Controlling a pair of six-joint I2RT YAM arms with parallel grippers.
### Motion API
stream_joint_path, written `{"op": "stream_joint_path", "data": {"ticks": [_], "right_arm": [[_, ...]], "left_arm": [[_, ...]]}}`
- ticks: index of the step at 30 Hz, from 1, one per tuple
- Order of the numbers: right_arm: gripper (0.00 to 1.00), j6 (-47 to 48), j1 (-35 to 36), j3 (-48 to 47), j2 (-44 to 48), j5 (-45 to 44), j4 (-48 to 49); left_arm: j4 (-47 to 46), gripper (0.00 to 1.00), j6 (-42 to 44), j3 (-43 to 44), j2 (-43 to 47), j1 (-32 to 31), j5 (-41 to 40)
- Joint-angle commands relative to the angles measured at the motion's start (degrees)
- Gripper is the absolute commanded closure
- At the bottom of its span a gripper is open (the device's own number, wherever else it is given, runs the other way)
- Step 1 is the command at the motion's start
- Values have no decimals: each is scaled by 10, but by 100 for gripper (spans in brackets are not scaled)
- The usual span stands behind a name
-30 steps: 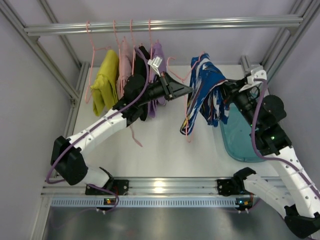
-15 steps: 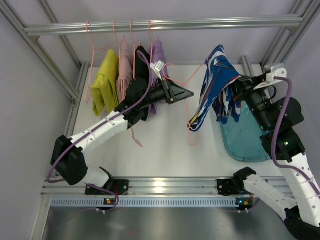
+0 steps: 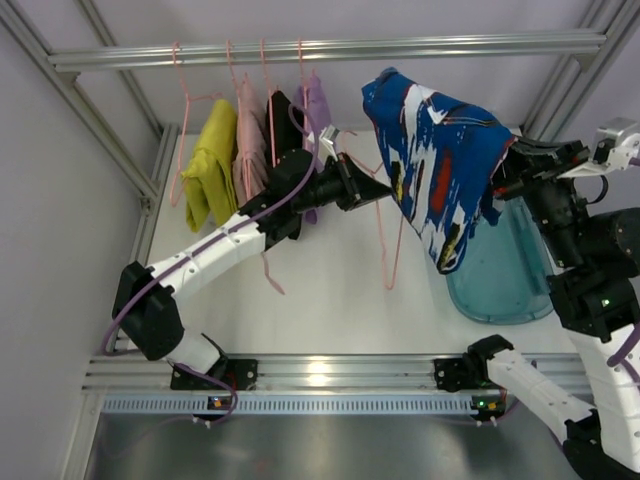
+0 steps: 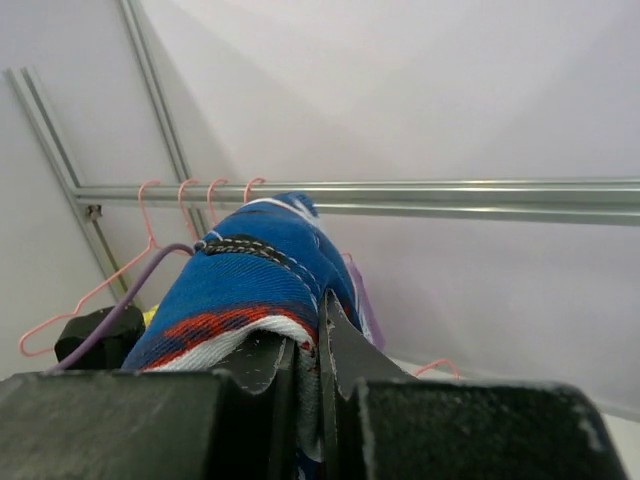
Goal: Remove the trousers from the hanger
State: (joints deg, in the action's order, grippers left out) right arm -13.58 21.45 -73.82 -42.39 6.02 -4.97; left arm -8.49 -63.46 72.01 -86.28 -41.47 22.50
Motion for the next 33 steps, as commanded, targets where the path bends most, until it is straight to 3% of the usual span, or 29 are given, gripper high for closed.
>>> {"op": "stream_joint_path", "data": {"ticks": [1,7,18,21,22,28,33], "right_arm": [[100,0,-5,-49,14,-47,100],[100,48,-32,-50,53,-146,31],[100,66,-149,-37,143,-221,-109],[100,89,-180,-29,164,-313,-178],[100,93,-209,-6,189,-371,-203],[100,112,-279,36,231,-408,-239],[100,130,-294,111,254,-441,-248]], "left_arm": [[15,100,7,25,0,-5,-16],[15,100,25,20,11,-8,-1],[15,100,79,16,34,-12,-16],[15,100,86,21,36,-12,-11],[15,100,92,24,37,-12,-4],[15,100,105,25,44,-12,-5],[15,100,105,26,45,-12,0]]}}
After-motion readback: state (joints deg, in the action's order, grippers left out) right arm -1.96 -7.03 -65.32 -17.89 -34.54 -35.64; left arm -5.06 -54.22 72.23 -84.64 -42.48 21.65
